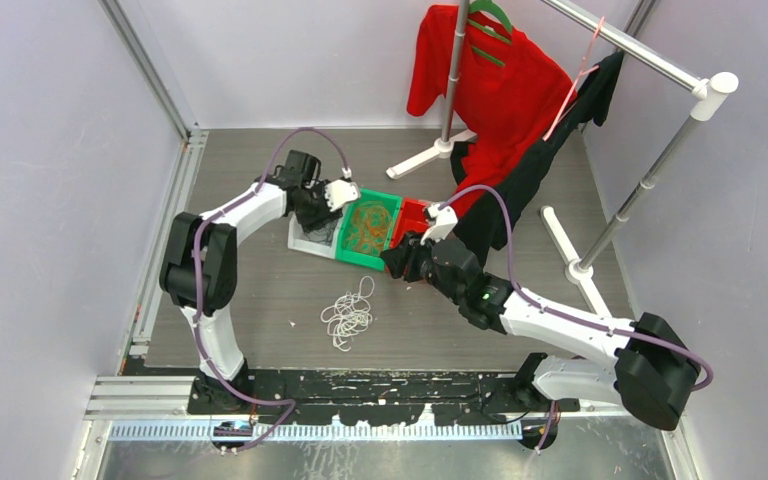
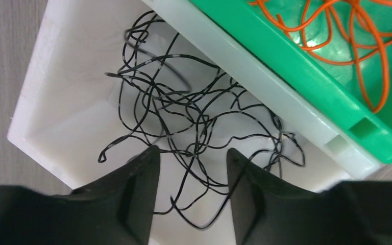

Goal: Untangle the cables
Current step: Place the cable in the bin, then untie the cable.

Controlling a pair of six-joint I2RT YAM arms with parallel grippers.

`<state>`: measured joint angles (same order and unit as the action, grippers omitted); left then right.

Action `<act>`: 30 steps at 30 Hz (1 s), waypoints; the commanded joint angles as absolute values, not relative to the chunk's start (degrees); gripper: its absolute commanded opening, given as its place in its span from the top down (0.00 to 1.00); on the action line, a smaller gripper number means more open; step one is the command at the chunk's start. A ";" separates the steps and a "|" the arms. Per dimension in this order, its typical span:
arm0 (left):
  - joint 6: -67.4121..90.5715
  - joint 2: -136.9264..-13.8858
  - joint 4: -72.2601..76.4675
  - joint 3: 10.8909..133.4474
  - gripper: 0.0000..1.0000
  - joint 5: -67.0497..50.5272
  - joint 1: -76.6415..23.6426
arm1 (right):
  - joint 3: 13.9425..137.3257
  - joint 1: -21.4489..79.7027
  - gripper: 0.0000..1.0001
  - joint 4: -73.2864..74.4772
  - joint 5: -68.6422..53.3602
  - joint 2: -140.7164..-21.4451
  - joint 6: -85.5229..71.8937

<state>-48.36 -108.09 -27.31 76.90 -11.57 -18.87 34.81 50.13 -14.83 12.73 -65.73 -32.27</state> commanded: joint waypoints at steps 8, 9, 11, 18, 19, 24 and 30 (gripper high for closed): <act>-42.52 -99.73 -50.25 93.08 0.01 -18.93 -17.77 | 38.98 49.93 0.46 -7.11 11.98 -60.58 -30.15; -41.94 -99.57 -52.82 94.77 0.01 -19.54 -17.68 | 39.28 49.92 0.44 -5.56 11.99 -60.02 -30.00; -40.33 -98.83 -57.00 97.48 0.01 -20.57 -17.67 | 39.88 49.93 0.41 -2.23 11.45 -58.90 -29.97; -29.89 -92.65 -64.29 100.48 0.01 -20.91 -17.67 | 41.44 49.99 0.26 12.73 5.99 -56.55 -32.03; -28.70 -91.26 -64.75 99.65 0.01 -20.77 -17.71 | 40.90 50.01 0.26 13.64 5.46 -56.06 -32.34; -27.50 -83.40 -64.32 88.55 0.00 -23.84 -17.74 | 34.27 50.01 0.33 4.14 3.43 -56.94 -34.80; -29.92 -75.63 -64.76 78.40 0.02 -27.82 -17.68 | 29.64 50.01 0.40 -15.64 -0.08 -70.43 -37.87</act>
<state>-29.41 -79.61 -63.24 82.02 -23.24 -17.98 31.59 50.13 -0.03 2.63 -63.88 -34.74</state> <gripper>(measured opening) 0.989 0.616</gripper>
